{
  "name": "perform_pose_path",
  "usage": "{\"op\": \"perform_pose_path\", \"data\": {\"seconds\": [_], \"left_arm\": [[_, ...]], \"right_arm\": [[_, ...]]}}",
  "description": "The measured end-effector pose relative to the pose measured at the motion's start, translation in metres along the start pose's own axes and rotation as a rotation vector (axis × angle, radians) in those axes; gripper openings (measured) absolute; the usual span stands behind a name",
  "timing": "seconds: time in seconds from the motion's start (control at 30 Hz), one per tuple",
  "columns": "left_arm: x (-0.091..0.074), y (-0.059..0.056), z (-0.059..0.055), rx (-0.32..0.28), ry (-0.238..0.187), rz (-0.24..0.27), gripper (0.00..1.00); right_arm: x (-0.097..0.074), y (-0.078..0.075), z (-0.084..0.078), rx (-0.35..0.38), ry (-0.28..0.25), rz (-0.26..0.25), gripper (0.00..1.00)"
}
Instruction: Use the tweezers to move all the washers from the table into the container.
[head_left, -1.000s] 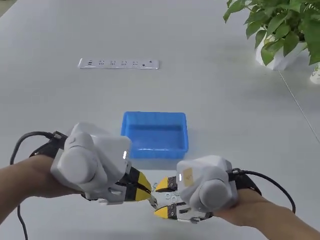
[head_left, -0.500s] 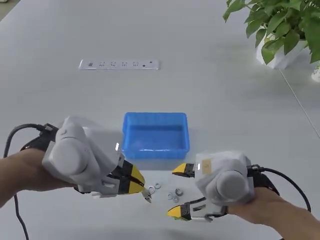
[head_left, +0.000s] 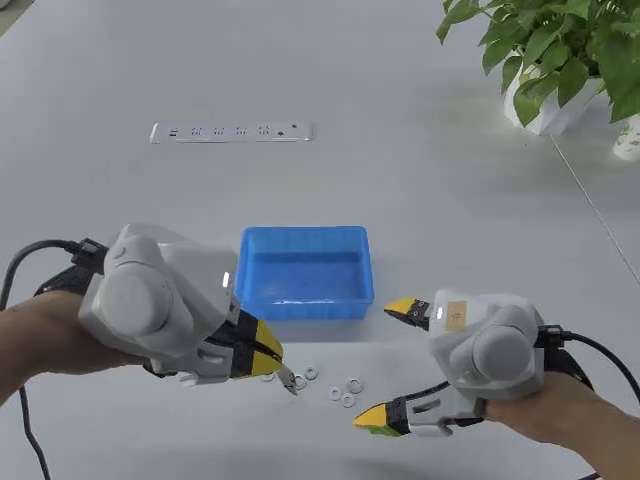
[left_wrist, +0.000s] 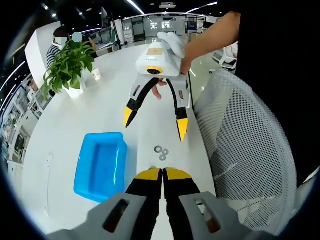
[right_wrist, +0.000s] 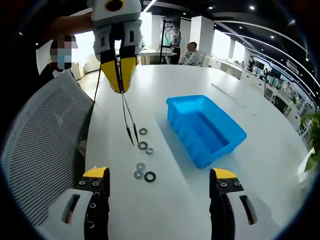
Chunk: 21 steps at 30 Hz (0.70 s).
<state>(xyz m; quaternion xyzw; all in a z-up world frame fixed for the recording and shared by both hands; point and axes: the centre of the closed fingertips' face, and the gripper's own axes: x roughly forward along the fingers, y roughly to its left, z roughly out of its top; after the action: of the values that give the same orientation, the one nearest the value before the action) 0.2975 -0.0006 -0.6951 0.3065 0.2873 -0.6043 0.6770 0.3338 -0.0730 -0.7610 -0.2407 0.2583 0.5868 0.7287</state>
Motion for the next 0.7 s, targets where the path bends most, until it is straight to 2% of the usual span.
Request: {"op": "perform_pose_path", "data": {"seconds": [0.1,0.43,0.7], "left_arm": [[-0.001,0.001,0.000,0.000,0.004,0.003,0.05],[0.001,-0.001,0.002,0.005,0.011,-0.003,0.05],[0.004,0.002,0.000,0.013,0.021,-0.007,0.05]], "right_arm": [[-0.003,-0.004,-0.005,0.019,0.003,-0.017,0.90],[-0.006,-0.002,-0.010,0.029,0.015,-0.025,0.90],[-0.007,-0.002,-0.013,0.033,0.019,-0.028,0.89]]}}
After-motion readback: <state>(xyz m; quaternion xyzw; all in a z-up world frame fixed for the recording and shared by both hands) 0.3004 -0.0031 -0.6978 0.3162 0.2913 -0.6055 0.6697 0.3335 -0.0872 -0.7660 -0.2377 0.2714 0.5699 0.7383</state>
